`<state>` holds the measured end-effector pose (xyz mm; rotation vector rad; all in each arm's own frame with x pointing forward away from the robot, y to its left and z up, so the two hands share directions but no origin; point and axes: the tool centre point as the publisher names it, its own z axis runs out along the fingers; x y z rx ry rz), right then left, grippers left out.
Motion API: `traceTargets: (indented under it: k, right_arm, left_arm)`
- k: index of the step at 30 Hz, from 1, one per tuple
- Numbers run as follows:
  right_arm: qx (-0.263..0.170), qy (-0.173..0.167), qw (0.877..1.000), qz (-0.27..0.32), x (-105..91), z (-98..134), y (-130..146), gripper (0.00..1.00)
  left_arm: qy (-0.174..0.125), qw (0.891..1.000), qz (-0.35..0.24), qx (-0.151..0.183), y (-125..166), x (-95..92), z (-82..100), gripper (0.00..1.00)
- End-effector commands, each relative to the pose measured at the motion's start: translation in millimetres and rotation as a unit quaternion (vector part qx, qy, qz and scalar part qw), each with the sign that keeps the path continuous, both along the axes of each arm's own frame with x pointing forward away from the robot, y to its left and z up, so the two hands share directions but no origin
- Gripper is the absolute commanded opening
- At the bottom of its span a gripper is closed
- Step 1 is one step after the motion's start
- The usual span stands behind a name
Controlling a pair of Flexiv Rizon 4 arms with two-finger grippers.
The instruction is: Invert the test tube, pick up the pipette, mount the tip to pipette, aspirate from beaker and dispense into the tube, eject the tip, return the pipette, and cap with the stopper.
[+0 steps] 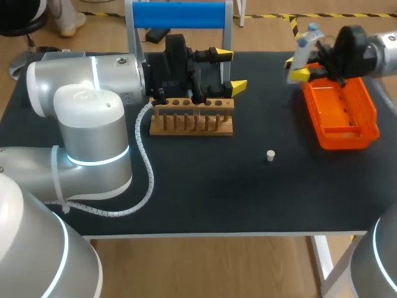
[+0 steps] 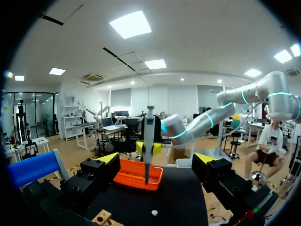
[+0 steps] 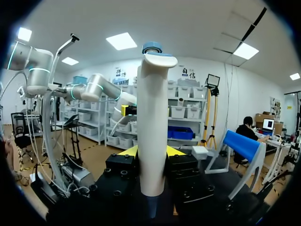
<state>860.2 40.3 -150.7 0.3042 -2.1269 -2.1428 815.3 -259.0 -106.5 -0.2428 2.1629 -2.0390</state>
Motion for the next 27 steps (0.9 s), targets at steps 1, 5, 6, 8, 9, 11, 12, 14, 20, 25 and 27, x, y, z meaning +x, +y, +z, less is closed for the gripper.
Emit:
traceTargets:
  k: [1,5,6,8,9,11,12,14,20,25,27]
  right_arm:
    - [-0.002,0.001,1.0,-0.005,-5.6,6,21,0.0]
    - [-0.004,0.0,1.0,0.0,-11.2,7,37,0.0]
    - [-0.004,0.0,1.0,0.003,-12.9,7,40,0.0]
    - [-0.004,0.001,1.0,0.004,-15.8,7,46,0.0]
    - [-0.004,0.002,1.0,0.004,-17.1,7,49,0.0]
    - [-0.005,0.005,1.0,0.004,-19.3,7,55,0.0]
    - [-0.005,0.006,1.0,0.004,-20.4,7,58,0.0]
    - [-0.005,0.007,1.0,0.003,-22.6,7,64,0.0]
    - [-0.004,0.011,1.0,0.008,-33.0,10,84,0.0]
    - [-0.007,0.01,1.0,0.01,-38.8,9,94,0.0]
    - [-0.008,0.01,1.0,0.011,-41.1,9,98,0.0]
  left_arm:
    - [-0.002,1.0,0.003,-0.003,-1,-1.1,-1.9,1.0]
    - [-0.002,1.0,0.003,-0.003,-1,-1.1,-1.9,1.0]
    - [-0.002,1.0,0.003,-0.003,-1,-1.1,-1.9,1.0]
    - [-0.002,1.0,0.003,-0.003,-1,-1.1,-1.9,1.0]
    - [-0.002,1.0,0.003,-0.003,-1,-1.1,-1.9,1.0]
    - [-0.002,1.0,0.003,-0.003,-1,-1.1,-1.9,1.0]
    - [-0.002,1.0,0.003,-0.003,-1,-1.1,-1.9,1.0]
    - [-0.002,1.0,0.003,-0.003,-1,-1.1,-1.9,1.0]
    - [-0.002,1.0,0.003,-0.003,-1,-1.1,-1.9,1.0]
    - [-0.002,1.0,0.003,-0.003,-1,-1.1,-1.9,1.0]
    - [-0.002,1.0,0.003,-0.003,-1,-1.1,-1.9,1.0]
